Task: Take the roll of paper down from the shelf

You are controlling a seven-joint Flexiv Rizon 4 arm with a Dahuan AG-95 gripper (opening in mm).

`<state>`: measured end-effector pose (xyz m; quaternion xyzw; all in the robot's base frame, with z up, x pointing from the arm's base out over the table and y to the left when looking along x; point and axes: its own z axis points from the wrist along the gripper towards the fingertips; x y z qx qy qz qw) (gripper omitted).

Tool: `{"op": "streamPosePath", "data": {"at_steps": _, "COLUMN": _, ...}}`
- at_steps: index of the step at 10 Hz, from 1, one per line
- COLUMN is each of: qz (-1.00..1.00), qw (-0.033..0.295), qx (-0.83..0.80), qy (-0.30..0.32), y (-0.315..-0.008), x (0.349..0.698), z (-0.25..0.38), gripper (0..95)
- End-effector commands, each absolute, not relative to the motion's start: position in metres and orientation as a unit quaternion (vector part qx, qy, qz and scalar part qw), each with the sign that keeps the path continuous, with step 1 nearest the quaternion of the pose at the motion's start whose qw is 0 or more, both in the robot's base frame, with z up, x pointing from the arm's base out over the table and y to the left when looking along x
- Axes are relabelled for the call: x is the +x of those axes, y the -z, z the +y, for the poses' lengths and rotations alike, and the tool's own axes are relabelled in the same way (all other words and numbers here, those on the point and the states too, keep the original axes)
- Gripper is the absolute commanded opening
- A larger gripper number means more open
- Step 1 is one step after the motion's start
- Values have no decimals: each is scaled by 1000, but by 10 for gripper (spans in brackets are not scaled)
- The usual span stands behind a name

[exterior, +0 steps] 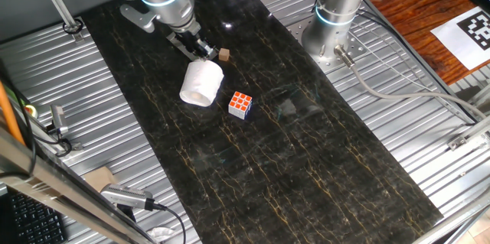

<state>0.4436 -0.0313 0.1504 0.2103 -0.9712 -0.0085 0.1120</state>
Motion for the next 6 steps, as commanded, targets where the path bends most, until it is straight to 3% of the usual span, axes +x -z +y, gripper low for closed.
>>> {"op": "streamPosePath", "data": {"at_steps": 1, "qz": -968, "qw": 115, "qx": 222, "qy": 11, "y": -150, "x": 446, "z": -31, "gripper": 0}}
{"op": "streamPosePath", "data": {"at_steps": 6, "qz": -973, "qw": 116, "qx": 198, "qy": 7, "y": -149, "x": 446, "z": -30, "gripper": 0}}
